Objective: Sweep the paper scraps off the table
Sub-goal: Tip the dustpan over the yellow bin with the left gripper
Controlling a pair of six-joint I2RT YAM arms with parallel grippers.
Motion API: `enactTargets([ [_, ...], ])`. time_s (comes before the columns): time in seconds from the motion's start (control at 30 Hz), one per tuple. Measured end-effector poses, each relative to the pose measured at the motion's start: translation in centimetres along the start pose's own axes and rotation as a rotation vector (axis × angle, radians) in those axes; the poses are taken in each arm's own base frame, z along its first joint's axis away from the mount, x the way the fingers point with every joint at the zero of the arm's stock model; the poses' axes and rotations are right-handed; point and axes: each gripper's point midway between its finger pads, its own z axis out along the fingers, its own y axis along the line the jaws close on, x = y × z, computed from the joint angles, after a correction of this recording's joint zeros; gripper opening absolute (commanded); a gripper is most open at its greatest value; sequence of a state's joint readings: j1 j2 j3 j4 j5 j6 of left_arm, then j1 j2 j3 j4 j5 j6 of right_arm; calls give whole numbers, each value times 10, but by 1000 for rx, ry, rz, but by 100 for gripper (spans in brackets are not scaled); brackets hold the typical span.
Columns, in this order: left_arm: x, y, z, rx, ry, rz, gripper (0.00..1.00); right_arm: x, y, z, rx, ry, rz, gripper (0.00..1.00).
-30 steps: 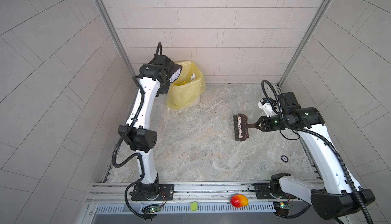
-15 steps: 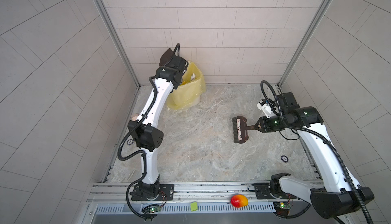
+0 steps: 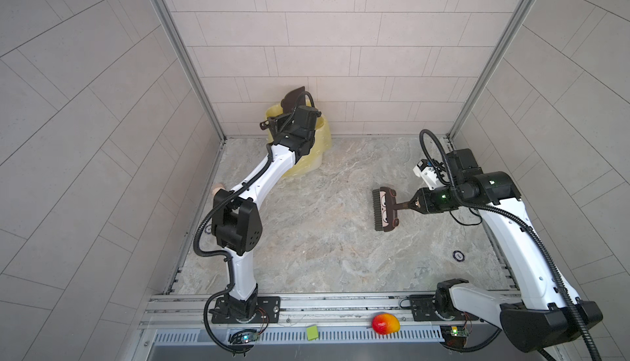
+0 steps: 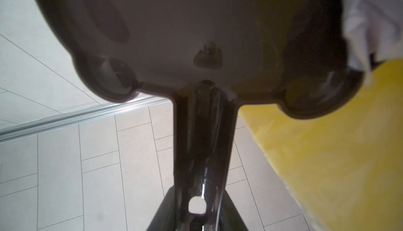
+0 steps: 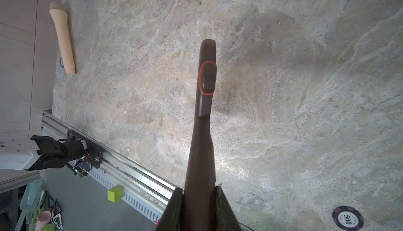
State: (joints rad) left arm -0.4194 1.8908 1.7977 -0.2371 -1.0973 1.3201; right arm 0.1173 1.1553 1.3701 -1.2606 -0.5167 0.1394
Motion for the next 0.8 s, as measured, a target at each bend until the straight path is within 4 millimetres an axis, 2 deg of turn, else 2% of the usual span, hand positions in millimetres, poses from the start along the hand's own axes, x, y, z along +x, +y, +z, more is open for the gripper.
enactTargets([
  [0.17, 12, 23, -6, -49, 12, -37, 0, 0, 0, 1, -1, 3, -1, 0],
  [0.33, 19, 30, -9, -63, 18, -46, 0, 0, 1, 2, -3, 7, -2, 0],
  [0.43, 19, 26, -8, -62, 18, -26, 0, 0, 1, 1, -4, 7, -2, 0],
  [0.63, 17, 5, -7, -57, -1, 63, 0, -1, 2, 0, -6, 3, -6, 0],
  [0.8, 20, 7, -8, -65, -8, 65, 0, -1, 4, 0, -9, 2, -12, 0],
])
